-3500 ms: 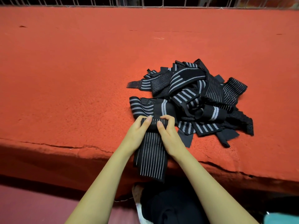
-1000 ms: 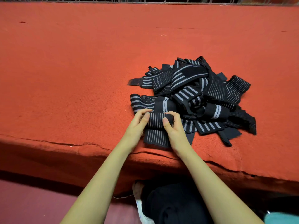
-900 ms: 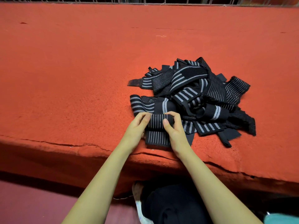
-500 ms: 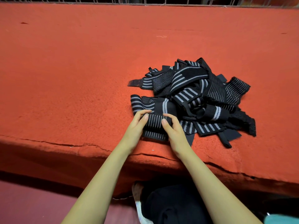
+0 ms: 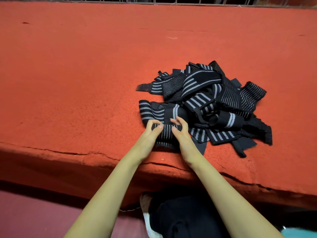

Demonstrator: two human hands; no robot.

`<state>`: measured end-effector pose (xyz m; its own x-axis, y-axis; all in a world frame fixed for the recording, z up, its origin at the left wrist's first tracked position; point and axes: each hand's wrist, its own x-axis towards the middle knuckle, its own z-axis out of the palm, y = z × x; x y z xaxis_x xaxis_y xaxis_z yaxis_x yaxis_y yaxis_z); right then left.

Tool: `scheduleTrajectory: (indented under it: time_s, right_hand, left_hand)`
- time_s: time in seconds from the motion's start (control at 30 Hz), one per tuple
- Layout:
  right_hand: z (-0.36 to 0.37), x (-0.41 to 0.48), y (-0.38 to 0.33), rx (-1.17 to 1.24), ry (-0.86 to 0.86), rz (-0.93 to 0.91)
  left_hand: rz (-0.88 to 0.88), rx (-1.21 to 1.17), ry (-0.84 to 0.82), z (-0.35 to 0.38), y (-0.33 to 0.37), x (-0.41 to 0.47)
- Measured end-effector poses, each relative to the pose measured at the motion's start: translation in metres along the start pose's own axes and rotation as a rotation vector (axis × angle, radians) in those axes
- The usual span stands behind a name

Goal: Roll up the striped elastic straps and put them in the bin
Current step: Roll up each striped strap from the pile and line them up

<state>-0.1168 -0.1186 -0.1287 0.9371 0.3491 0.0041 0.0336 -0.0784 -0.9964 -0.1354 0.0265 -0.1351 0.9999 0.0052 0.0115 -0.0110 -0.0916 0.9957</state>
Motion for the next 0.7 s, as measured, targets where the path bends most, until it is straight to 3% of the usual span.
scheduleTrajectory:
  time_s: [0.23, 0.4, 0.7]
  right_hand:
    - [-0.003, -0.008, -0.001, -0.188, -0.089, -0.017]
    - [-0.012, -0.018, 0.002, -0.394, -0.044, -0.154]
    - [0.014, -0.016, -0.017, -0.670, -0.157, -0.357]
  left_hand:
    - [0.061, -0.057, -0.077, -0.008, 0.007, -0.007]
    - [0.129, 0.127, -0.101, -0.016, 0.010, -0.014]
    - [0.139, 0.597, -0.175, -0.077, 0.033, -0.036]
